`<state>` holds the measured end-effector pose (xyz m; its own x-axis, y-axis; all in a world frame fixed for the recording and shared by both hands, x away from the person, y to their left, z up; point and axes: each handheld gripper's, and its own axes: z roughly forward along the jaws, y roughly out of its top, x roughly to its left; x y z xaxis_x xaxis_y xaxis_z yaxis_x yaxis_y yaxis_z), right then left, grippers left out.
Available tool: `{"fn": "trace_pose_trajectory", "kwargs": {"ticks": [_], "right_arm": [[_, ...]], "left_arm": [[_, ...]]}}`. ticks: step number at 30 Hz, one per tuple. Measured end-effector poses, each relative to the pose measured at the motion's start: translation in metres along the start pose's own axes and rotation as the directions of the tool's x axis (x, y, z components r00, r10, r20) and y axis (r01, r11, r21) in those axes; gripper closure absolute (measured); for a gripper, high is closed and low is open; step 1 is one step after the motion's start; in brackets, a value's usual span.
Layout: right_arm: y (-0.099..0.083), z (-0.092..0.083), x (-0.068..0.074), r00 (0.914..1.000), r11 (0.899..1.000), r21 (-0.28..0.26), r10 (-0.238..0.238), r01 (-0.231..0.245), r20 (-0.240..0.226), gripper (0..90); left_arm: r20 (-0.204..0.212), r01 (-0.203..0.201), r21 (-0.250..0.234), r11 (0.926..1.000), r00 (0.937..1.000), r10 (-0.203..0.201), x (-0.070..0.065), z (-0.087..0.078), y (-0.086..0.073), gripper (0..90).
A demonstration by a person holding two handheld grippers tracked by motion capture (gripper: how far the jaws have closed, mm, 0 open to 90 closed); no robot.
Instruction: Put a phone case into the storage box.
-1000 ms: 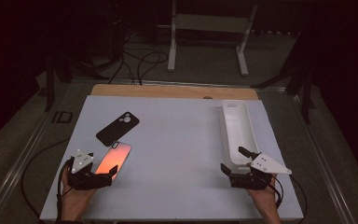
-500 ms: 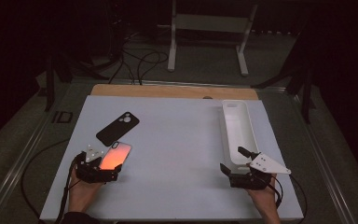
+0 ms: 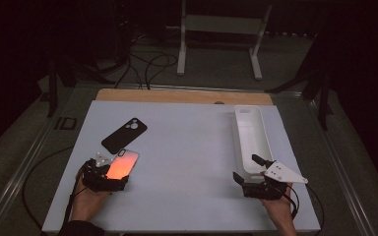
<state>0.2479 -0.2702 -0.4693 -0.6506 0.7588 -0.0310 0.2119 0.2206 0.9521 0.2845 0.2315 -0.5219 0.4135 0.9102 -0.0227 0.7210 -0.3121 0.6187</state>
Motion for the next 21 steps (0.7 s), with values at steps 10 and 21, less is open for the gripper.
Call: {"fn": "trace_pose_trajectory", "kwargs": {"ticks": [10, 21], "right_arm": [[0.000, 0.000, 0.000, 1.0000, 1.000, -0.001, 0.001, -0.001, 0.001, 8.9], [0.001, 0.001, 0.001, 1.0000, 1.000, 0.001, -0.004, 0.004, 0.002, 8.9]], "left_arm": [[-0.004, -0.011, 0.060, 0.9981, 0.9999, 0.012, -0.002, 0.003, 0.006, 4.5], [0.001, -0.019, 0.125, 0.9920, 0.9998, 0.019, -0.003, 0.003, 0.016, 10.9]]}}
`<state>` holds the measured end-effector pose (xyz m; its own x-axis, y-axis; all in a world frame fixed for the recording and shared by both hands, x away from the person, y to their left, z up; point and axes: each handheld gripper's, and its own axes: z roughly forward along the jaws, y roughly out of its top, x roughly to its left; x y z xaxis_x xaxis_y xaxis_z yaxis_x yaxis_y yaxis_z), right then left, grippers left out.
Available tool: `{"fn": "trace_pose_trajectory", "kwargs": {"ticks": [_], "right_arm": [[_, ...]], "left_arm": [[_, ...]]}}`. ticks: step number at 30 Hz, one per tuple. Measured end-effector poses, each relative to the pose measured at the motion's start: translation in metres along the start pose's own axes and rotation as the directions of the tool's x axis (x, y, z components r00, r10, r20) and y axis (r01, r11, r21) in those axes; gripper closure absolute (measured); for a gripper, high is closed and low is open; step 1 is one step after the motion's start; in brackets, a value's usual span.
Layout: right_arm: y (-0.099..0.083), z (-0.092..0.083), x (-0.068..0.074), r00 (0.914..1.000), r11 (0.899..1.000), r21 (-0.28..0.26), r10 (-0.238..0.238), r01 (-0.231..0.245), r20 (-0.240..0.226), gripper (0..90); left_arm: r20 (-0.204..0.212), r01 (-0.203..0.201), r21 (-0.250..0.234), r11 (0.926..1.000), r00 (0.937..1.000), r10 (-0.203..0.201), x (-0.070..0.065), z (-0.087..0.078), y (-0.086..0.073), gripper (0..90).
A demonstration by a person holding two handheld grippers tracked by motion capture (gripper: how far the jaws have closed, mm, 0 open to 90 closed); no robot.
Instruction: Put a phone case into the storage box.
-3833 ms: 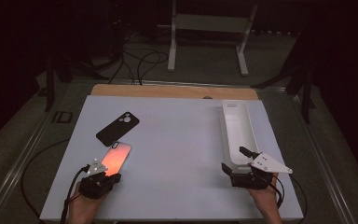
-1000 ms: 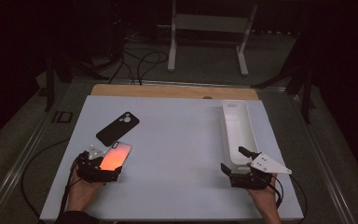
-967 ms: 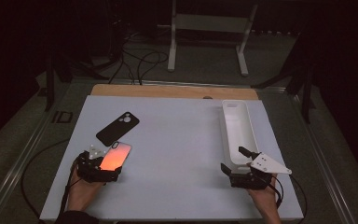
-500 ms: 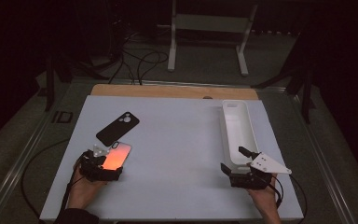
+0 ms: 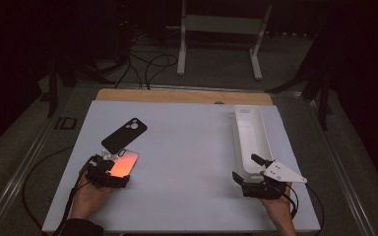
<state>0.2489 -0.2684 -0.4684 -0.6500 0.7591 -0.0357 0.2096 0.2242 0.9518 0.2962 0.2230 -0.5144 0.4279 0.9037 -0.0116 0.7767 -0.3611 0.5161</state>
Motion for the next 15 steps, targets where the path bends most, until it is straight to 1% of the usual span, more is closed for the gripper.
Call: {"fn": "trace_pose_trajectory", "kwargs": {"ticks": [2, 6, 10, 12, 13, 15], "right_arm": [[0.0001, -0.0001, -0.0003, 1.0000, 1.000, -0.001, 0.000, 0.000, -0.001, 8.9], [0.0005, -0.0002, -0.0003, 1.0000, 1.000, 0.003, 0.001, -0.001, -0.001, 9.0], [0.0012, 0.0000, 0.0000, 1.0000, 1.000, 0.005, -0.003, 0.003, -0.004, 9.0], [0.0014, 0.0000, -0.0001, 1.0000, 1.000, 0.006, -0.003, 0.003, -0.002, 8.9], [0.0015, -0.0002, -0.0001, 1.0000, 1.000, 0.008, -0.003, 0.003, -0.001, 9.0], [0.0015, -0.0002, -0.0008, 1.0000, 1.000, 0.009, -0.001, 0.001, -0.001, 9.0]], "left_arm": [[0.003, -0.003, -0.006, 1.0000, 1.0000, 0.003, 0.0000, -0.0008, -0.0006, 14.1], [0.002, -0.006, -0.005, 1.0000, 1.0000, 0.006, -0.0003, -0.0013, -0.0002, 15.1], [0.004, -0.006, -0.021, 0.9998, 1.0000, 0.006, -0.0003, -0.0024, -0.0018, 16.1], [0.009, -0.003, -0.026, 0.9997, 1.0000, 0.004, -0.0005, -0.0030, -0.0022, 16.3], [0.025, -0.006, -0.031, 0.9995, 0.9997, 0.007, -0.0005, -0.0041, -0.0023, 16.4], [0.031, -0.008, -0.039, 0.9992, 0.9995, 0.010, -0.0016, -0.0060, -0.0020, 16.5]]}}
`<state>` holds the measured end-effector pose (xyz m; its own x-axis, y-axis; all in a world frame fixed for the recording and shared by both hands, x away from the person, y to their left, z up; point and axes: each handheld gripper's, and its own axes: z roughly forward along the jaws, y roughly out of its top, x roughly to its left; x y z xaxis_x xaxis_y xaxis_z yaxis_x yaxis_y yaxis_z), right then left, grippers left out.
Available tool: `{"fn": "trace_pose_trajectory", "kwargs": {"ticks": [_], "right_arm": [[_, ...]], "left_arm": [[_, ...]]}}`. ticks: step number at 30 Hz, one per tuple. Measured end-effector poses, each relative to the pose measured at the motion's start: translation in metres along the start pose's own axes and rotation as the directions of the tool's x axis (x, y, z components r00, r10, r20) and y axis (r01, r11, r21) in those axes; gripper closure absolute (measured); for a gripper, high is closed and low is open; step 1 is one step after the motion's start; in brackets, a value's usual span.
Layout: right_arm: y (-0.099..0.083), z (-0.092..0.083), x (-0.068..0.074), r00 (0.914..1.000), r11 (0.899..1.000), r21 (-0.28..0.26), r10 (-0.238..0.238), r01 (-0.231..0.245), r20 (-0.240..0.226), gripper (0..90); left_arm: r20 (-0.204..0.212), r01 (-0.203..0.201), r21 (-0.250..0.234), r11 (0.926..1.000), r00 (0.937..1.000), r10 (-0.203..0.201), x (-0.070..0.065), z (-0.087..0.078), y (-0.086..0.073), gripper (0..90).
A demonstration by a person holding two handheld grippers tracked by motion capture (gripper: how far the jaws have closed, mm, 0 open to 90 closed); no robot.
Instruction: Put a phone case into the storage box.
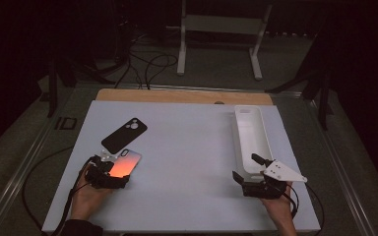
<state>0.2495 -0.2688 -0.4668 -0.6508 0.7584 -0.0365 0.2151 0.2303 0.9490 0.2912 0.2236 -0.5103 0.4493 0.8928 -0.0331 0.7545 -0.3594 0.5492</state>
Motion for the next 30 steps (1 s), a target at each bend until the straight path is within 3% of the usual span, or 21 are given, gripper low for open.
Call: {"fn": "trace_pose_trajectory", "kwargs": {"ticks": [13, 17, 23, 30], "right_arm": [[0.003, 0.001, 0.000, 1.0000, 1.000, 0.007, 0.006, -0.006, 0.004, 8.9], [0.006, 0.001, 0.001, 0.9999, 1.000, 0.016, 0.007, -0.008, 0.007, 8.9], [0.015, 0.003, 0.003, 0.9993, 1.000, 0.010, 0.025, -0.025, -0.026, 8.9], [0.029, 0.010, 0.004, 0.9953, 0.998, 0.026, 0.060, -0.058, -0.076, 8.9]], "left_arm": [[-0.004, -0.040, -0.085, 0.9956, 0.9992, 0.040, -0.011, -0.017, 0.009, 16.7], [-0.002, -0.061, -0.118, 0.9911, 0.9981, 0.061, -0.015, -0.024, 0.014, 16.7], [0.000, -0.089, -0.159, 0.9833, 0.9959, 0.090, -0.022, -0.033, 0.022, 16.7], [0.005, -0.137, -0.212, 0.9676, 0.9899, 0.142, -0.038, -0.046, 0.037, 16.7]]}}
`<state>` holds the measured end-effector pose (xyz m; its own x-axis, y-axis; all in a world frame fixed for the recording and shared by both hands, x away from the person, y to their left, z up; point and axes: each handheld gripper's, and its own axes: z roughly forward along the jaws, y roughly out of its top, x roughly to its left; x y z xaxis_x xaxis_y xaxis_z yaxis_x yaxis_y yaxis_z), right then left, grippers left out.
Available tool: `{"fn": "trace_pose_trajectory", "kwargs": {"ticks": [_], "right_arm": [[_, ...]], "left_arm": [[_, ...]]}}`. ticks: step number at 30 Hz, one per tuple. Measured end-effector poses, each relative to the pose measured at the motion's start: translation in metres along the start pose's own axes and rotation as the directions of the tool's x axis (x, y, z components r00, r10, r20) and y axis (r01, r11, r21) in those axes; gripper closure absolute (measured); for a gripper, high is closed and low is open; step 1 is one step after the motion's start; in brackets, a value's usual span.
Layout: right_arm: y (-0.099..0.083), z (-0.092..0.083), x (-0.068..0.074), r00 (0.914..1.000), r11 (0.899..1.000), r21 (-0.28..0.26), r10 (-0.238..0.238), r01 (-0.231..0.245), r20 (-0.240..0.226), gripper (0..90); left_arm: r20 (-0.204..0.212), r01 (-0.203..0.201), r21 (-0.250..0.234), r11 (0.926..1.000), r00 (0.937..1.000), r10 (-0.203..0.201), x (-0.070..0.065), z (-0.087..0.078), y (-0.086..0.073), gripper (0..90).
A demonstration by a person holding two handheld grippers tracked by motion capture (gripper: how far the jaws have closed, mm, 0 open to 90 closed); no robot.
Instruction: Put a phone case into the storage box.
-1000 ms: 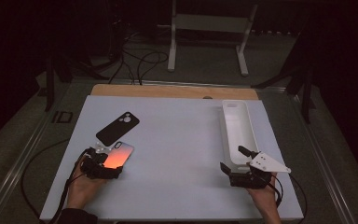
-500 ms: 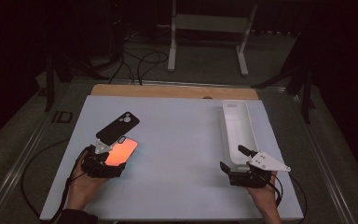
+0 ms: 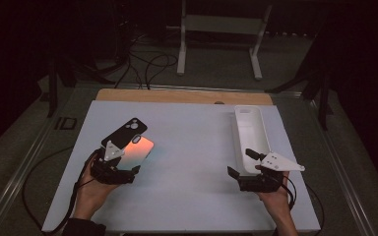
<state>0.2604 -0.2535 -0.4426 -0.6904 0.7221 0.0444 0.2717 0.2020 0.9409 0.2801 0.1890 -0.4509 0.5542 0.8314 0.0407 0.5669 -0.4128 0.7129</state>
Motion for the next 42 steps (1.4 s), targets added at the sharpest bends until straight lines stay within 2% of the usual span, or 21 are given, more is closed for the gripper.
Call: {"fn": "trace_pose_trajectory", "kwargs": {"ticks": [3, 9, 13, 16, 22, 26, 27, 30, 31, 32, 33, 36, 37, 38, 42], "right_arm": [[0.006, 0.006, 0.001, 0.9998, 1.000, 0.009, -0.001, 0.001, -0.019, 8.9], [0.019, 0.019, 0.002, 0.9951, 0.999, 0.023, 0.051, -0.049, -0.085, 8.9], [0.026, 0.027, 0.004, 0.9923, 0.997, 0.034, 0.066, -0.063, -0.105, 8.9], [0.030, 0.032, 0.004, 0.9881, 0.996, 0.037, 0.086, -0.082, -0.127, 8.9], [0.040, 0.040, 0.008, 0.9842, 0.995, 0.049, 0.089, -0.083, -0.153, 8.9], [0.045, 0.047, 0.012, 0.9818, 0.995, 0.057, 0.091, -0.082, -0.167, 8.9], [0.046, 0.049, 0.013, 0.9809, 0.995, 0.058, 0.091, -0.082, -0.172, 8.9], [0.048, 0.052, 0.015, 0.9785, 0.994, 0.063, 0.096, -0.086, -0.182, 8.9], [0.049, 0.054, 0.016, 0.9751, 0.994, 0.061, 0.100, -0.089, -0.198, 8.9], [0.049, 0.054, 0.016, 0.9751, 0.994, 0.061, 0.100, -0.089, -0.198, 8.9], [0.052, 0.062, 0.020, 0.9671, 0.992, 0.070, 0.117, -0.104, -0.225, 8.9], [0.052, 0.064, 0.021, 0.9647, 0.991, 0.076, 0.125, -0.110, -0.232, 9.0], [0.052, 0.064, 0.021, 0.9647, 0.991, 0.076, 0.125, -0.110, -0.232, 9.0], [0.054, 0.070, 0.024, 0.9576, 0.989, 0.093, 0.136, -0.116, -0.254, 9.3], [0.054, 0.077, 0.028, 0.9524, 0.986, 0.119, 0.142, -0.113, -0.270, 13.3]], "left_arm": [[0.009, -0.025, -0.017, 0.9995, 0.9996, 0.025, -0.006, -0.002, 0.008, 16.7], [0.033, -0.070, -0.045, 0.9965, 0.9969, 0.072, -0.017, -0.003, 0.022, 16.7], [0.049, -0.087, -0.066, 0.9940, 0.9947, 0.090, -0.022, -0.004, 0.030, 16.7], [0.064, -0.104, -0.082, 0.9911, 0.9919, 0.110, -0.026, -0.005, 0.036, 16.7], [0.088, -0.133, -0.111, 0.9849, 0.9858, 0.143, -0.036, -0.004, 0.047, 16.7], [0.115, -0.149, -0.128, 0.9805, 0.9797, 0.164, -0.044, -0.002, 0.054, 16.7], [0.125, -0.161, -0.136, 0.9775, 0.9761, 0.178, -0.048, 0.000, 0.056, 16.7], [0.139, -0.164, -0.139, 0.9766, 0.9732, 0.183, -0.050, 0.001, 0.057, 16.7], [0.139, -0.164, -0.139, 0.9766, 0.9732, 0.183, -0.050, 0.001, 0.057, 16.7], [0.149, -0.188, -0.151, 0.9705, 0.9662, 0.210, -0.059, 0.004, 0.061, 16.7], [0.153, -0.191, -0.155, 0.9692, 0.9645, 0.215, -0.061, 0.005, 0.063, 16.7], [0.153, -0.191, -0.155, 0.9692, 0.9645, 0.215, -0.061, 0.005, 0.063, 16.7], [0.173, -0.211, -0.171, 0.9625, 0.9551, 0.240, -0.068, 0.007, 0.066, 16.7], [0.176, -0.216, -0.180, 0.9597, 0.9529, 0.247, -0.071, 0.008, 0.067, 16.7], [0.196, -0.230, -0.208, 0.9506, 0.9423, 0.271, -0.079, 0.009, 0.069, 16.7]]}}
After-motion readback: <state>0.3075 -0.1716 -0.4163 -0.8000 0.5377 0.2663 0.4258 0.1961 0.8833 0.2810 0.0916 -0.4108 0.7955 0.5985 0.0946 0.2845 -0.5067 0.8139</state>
